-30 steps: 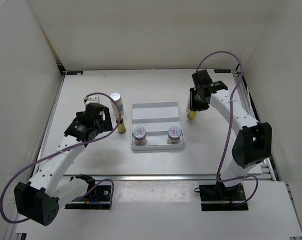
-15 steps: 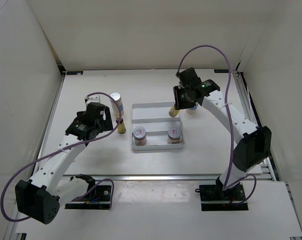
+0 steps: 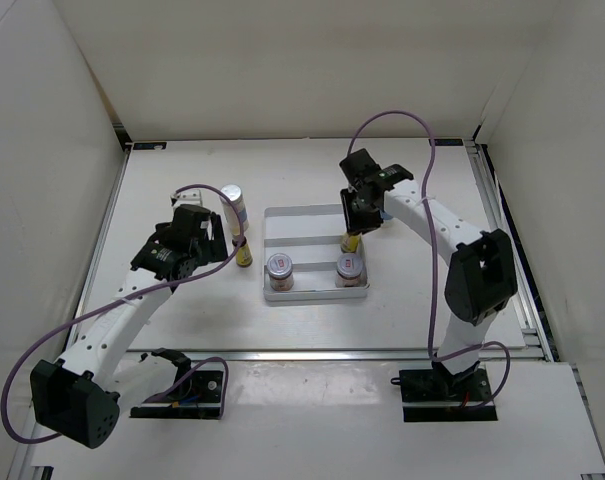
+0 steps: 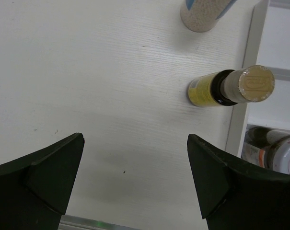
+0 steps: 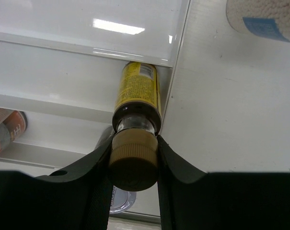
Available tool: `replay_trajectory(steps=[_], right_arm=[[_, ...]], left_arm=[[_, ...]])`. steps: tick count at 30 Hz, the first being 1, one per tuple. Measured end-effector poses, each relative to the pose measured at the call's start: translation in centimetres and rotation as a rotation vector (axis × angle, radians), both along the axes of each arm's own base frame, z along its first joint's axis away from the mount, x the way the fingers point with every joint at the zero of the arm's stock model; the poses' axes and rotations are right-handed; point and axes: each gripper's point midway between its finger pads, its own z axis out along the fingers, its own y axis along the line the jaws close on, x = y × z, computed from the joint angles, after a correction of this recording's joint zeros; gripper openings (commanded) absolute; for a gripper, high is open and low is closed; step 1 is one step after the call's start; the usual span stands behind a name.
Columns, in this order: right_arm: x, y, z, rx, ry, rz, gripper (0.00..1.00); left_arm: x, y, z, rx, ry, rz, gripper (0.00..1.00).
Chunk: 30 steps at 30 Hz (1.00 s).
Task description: Organize the condiment bottles
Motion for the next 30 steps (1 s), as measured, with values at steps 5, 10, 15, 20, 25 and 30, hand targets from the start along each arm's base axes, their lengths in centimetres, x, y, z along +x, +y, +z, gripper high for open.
replay_trajectory(steps=[5, 10, 15, 20, 25, 30], right_arm=[[0.2, -0.1, 0.0, -0.008, 0.000, -0.012, 0.64], [0.4, -0.2, 0.3, -0.016, -0.008, -0.018, 1.00], [1.3, 0.3, 3.3, 0.019, -0.071, -0.022, 1.00], [1.5, 0.4, 9.1, 0.099, -0.199, -0.019, 1.00], [0.7, -0.2, 13.3, 0.153, -0.293, -0.018, 1.00], [0.1, -0.6, 13.3, 0.150, -0.289, -0.016, 1.00]], left_arm=[[0.3, -1.3, -0.1, -0.052, 0.003, -0.045, 1.00], [1.9, -2.8, 0.1, -0.088, -0.007, -0.088, 1.00], [4.7, -4.6, 0.9, -0.109, -0.036, -0.134, 1.00], [6.9, -5.9, 0.1, -0.119, -0.028, -0.162, 1.00], [7.7, -7.0, -2.2, -0.136, 0.023, -0.186, 1.00], [8.0, -7.6, -3.9, -0.143, 0.066, -0.193, 0.72]])
